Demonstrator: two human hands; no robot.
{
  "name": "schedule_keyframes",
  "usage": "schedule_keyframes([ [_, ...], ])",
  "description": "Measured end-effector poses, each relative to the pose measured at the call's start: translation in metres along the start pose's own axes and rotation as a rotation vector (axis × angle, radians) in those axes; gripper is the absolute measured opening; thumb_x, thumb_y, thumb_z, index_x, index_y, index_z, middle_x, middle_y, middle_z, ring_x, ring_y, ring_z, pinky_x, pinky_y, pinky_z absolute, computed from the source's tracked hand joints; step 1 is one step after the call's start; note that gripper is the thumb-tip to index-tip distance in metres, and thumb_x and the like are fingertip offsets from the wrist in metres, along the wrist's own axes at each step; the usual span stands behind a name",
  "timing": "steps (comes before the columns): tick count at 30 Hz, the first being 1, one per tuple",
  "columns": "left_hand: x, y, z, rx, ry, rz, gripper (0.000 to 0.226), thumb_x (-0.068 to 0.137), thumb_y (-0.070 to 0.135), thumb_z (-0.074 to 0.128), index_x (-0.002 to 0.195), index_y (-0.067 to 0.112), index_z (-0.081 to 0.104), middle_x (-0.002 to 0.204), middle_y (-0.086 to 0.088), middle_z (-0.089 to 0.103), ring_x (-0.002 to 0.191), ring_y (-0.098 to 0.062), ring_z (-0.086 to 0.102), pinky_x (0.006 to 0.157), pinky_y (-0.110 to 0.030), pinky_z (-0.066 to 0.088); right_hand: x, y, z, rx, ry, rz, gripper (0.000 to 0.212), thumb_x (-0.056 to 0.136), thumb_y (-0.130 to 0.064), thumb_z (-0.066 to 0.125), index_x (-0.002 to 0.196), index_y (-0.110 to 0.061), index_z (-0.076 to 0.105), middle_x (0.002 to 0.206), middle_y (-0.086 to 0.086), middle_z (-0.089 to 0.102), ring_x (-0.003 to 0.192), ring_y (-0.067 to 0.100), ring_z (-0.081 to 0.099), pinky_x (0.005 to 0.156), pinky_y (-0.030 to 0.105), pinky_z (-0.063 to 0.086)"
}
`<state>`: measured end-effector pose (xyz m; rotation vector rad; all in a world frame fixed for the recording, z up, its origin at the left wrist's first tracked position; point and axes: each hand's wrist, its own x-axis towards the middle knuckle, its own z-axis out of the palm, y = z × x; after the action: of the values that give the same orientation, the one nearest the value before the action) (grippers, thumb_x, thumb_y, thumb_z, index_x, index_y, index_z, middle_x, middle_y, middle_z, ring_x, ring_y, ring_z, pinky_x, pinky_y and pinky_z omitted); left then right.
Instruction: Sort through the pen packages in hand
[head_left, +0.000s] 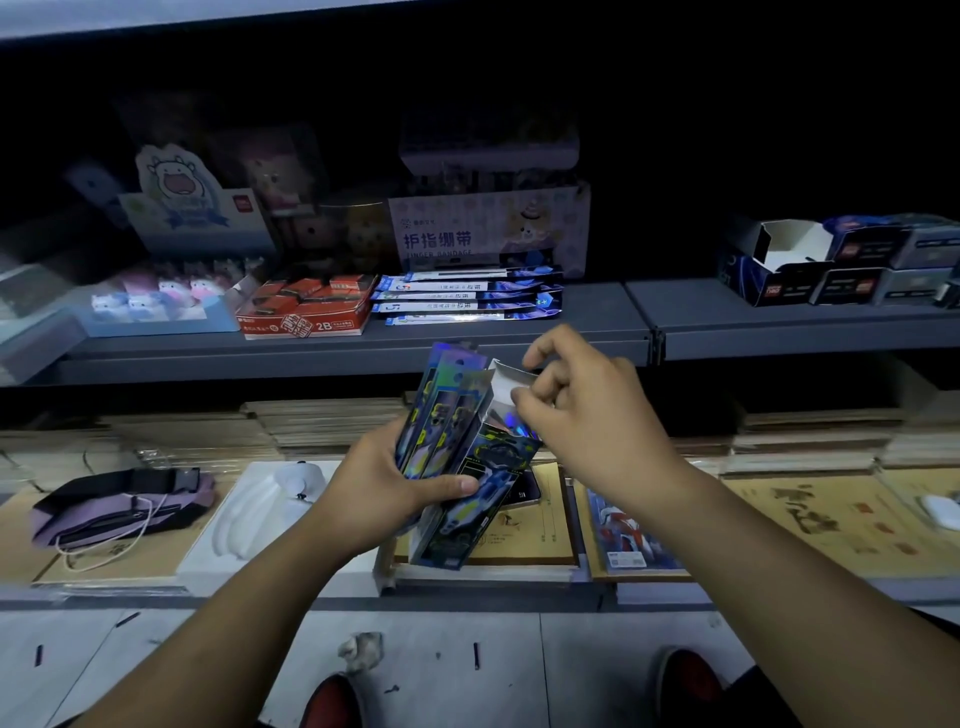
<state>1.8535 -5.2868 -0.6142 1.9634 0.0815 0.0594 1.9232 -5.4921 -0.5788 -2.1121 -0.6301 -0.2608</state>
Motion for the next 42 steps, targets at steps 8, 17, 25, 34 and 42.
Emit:
schedule_keyframes([
  [8,0.001,-0.003,0.001,-0.033,-0.029,0.009,0.043,0.077,0.01,0.086,0.115,0.018,0.068,0.104,0.007,0.079,0.097,-0.01,0.075,0.081,-0.022,0.058,-0.004,-0.006,-0.003,0.072,0.066,-0.218,0.006,0.093,-0.017,0.072,0.092,-0.019,0.067,0.075,-0.014,0.059,0.068,0.003,0.055,0.061,0.016,0.039],
  [17,0.003,-0.006,0.001,-0.021,-0.073,0.011,0.045,0.076,0.012,0.087,0.117,0.018,0.067,0.106,0.005,0.079,0.099,-0.013,0.075,0.088,-0.031,0.059,-0.004,-0.007,-0.002,0.124,-0.034,-0.275,0.013,0.088,-0.016,0.078,0.093,-0.021,0.067,0.096,-0.006,0.055,0.067,0.012,0.051,0.063,0.02,0.04],
  [25,0.003,-0.007,0.002,-0.06,-0.085,0.007,0.047,0.076,0.009,0.087,0.118,0.014,0.067,0.107,0.0,0.078,0.101,-0.017,0.075,0.087,-0.033,0.06,-0.004,-0.006,0.002,0.103,-0.117,-0.217,0.009,0.088,-0.018,0.08,0.094,-0.017,0.073,0.096,-0.004,0.054,0.072,0.004,0.053,0.066,0.014,0.038],
  [34,0.004,-0.002,0.005,-0.065,-0.102,0.012,0.039,0.077,0.009,0.085,0.112,0.015,0.069,0.093,0.006,0.08,0.077,-0.004,0.075,0.065,-0.016,0.054,0.005,-0.005,-0.008,0.49,0.014,-0.088,0.006,0.094,-0.002,0.069,0.094,-0.007,0.066,0.078,0.005,0.069,0.066,0.018,0.067,0.057,0.027,0.053],
  [42,0.003,-0.004,0.0,-0.069,-0.09,0.008,0.05,0.075,0.012,0.087,0.121,0.016,0.067,0.111,0.002,0.078,0.104,-0.017,0.074,0.096,-0.041,0.056,0.003,-0.008,-0.009,0.715,-0.142,0.006,0.024,0.086,0.007,0.074,0.103,0.008,0.057,0.084,0.022,0.071,0.069,0.028,0.073,0.057,0.032,0.057],
])
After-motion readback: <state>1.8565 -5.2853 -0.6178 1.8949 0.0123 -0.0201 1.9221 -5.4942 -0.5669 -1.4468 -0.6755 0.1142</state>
